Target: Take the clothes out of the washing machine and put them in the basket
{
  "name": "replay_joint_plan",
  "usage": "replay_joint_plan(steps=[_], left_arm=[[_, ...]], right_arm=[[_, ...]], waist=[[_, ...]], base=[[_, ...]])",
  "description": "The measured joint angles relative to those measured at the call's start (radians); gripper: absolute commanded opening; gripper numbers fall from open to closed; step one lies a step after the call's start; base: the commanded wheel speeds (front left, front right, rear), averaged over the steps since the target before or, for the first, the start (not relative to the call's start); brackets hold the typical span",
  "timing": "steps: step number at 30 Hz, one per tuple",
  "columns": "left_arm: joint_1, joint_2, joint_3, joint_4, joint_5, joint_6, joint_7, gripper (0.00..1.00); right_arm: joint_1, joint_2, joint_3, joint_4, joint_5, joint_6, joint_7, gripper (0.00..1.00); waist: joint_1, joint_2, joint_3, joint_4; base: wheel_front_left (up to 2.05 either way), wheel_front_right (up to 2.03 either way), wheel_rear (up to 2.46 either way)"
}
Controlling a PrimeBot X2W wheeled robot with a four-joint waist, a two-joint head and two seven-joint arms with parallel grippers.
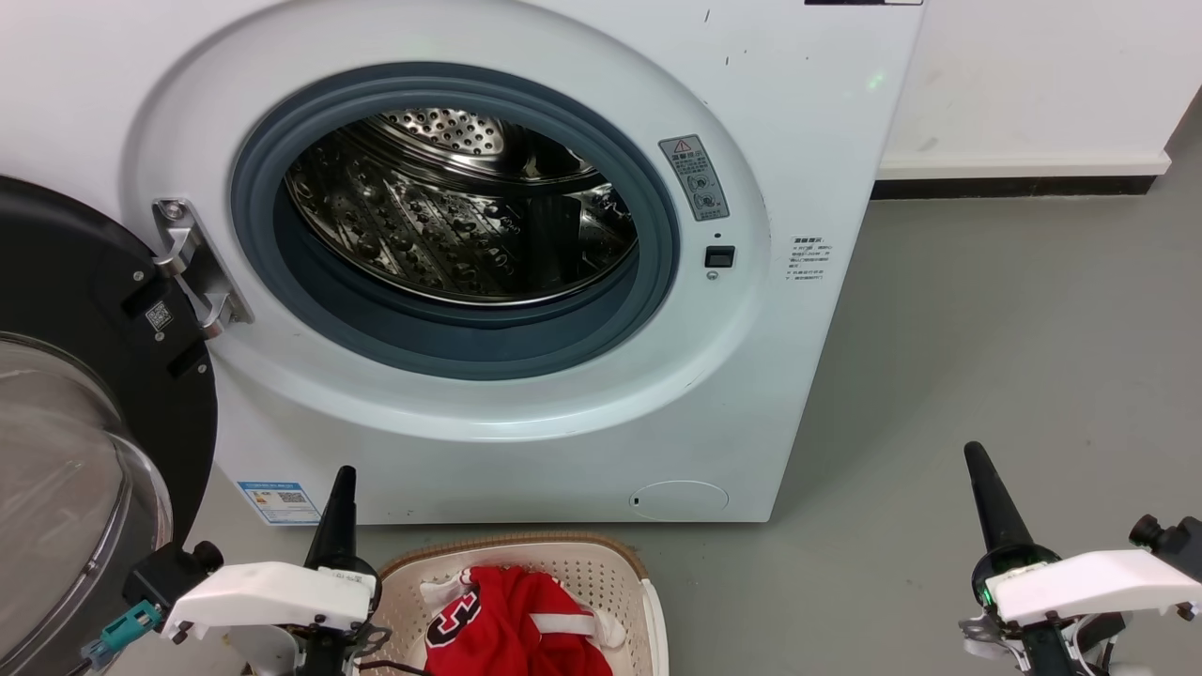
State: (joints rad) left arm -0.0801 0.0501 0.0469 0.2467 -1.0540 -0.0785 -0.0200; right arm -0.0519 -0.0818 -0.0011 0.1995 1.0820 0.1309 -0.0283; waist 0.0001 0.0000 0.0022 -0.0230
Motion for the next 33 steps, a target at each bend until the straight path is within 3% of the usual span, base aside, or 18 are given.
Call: replay_joint_plan(steps=[33], left_arm=[[-0.012,0.000,0.039,0.000,-0.323,-0.028,0.079,0.00]], right_arm=[[-0.025,0.000,-0.040,0.025,0.327,0.000,0.064,0.00]], waist=[[0.0000,0.0000,0.001,0.012]], base=[[0.00,0.00,0.00]])
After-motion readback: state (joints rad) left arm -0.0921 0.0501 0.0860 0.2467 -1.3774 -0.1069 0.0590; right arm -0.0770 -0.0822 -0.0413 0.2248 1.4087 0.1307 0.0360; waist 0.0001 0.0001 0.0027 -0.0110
